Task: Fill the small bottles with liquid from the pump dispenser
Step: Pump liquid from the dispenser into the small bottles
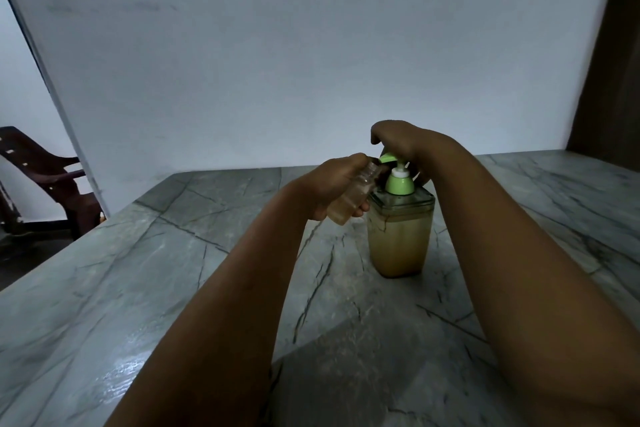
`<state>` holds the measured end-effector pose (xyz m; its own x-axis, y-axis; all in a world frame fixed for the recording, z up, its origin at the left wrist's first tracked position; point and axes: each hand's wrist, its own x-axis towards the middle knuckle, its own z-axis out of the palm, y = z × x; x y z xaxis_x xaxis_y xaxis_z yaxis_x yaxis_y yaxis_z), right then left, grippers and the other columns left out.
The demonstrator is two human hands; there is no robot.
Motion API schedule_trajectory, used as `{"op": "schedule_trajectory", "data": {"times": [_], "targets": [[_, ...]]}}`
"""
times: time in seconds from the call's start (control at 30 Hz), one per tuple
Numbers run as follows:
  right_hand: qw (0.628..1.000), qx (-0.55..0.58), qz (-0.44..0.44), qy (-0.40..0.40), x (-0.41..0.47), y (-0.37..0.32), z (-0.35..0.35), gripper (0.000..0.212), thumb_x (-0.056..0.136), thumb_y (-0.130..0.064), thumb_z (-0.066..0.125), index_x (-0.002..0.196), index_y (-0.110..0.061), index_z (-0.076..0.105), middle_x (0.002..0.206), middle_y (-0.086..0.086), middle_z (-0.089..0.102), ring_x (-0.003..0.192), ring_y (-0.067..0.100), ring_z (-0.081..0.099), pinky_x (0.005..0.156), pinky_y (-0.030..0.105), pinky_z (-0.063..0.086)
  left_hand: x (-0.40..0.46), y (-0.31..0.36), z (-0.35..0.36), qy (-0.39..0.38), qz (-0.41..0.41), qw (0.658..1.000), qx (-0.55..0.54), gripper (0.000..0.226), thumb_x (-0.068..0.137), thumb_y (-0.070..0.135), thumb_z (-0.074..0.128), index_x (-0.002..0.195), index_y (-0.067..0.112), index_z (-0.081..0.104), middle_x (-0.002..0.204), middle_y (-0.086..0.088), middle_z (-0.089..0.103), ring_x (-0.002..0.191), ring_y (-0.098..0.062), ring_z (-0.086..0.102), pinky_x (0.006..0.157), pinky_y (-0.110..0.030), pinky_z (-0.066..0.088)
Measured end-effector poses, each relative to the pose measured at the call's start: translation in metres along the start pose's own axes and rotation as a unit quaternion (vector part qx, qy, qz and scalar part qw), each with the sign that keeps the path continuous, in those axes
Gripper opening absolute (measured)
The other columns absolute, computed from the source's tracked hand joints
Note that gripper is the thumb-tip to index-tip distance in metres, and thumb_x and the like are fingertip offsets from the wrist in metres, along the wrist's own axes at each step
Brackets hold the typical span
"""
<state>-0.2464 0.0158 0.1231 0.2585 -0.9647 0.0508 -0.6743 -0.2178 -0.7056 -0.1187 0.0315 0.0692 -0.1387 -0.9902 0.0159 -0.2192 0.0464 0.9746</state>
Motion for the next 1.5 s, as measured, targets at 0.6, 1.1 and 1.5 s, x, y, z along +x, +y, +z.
{"op": "schedule_trajectory", "data": {"times": [0.6, 1.1, 1.5], "targets": [[1.0, 0.002, 0.02, -0.007, -0.0003, 0.0011, 0.001, 0.026, 0.094, -0.023, 0.034, 0.072, -0.013, 0.042, 0.068, 0.006, 0.047, 0.058, 0.021, 0.04, 0.06, 0.027, 0.035, -0.0003, 0.0011, 0.0009, 0.002, 0.001, 1.0, 0.012, 0.028, 0.101, 0.029, 0.034, 0.093, 0.014, 0.057, 0.072, -0.009, 0.057, 0.055, -0.017, 0.056, 0.049, -0.024, 0.047], [0.997, -0.072, 0.007, -0.013, 0.0016, 0.001, 0.0049, 0.023, 0.092, -0.013, 0.035, 0.073, -0.008, 0.047, 0.064, 0.005, 0.049, 0.053, 0.018, 0.04, 0.053, 0.024, 0.033, 0.0033, -0.0004, 0.0005, 0.013, -0.001, 1.0, 0.02, 0.029, 0.1, 0.031, 0.038, 0.095, 0.009, 0.057, 0.071, -0.009, 0.058, 0.053, -0.015, 0.059, 0.048, -0.023, 0.049], [0.999, -0.036, 0.009, -0.023, -0.0015, 0.0019, 0.0035, 0.03, 0.091, -0.007, 0.035, 0.061, -0.007, 0.041, 0.059, 0.009, 0.045, 0.052, 0.021, 0.037, 0.056, 0.024, 0.033, 0.0019, -0.0006, 0.0015, 0.015, -0.001, 1.0, 0.013, 0.028, 0.099, 0.029, 0.038, 0.092, 0.01, 0.057, 0.07, -0.008, 0.059, 0.053, -0.016, 0.058, 0.047, -0.022, 0.048]]}}
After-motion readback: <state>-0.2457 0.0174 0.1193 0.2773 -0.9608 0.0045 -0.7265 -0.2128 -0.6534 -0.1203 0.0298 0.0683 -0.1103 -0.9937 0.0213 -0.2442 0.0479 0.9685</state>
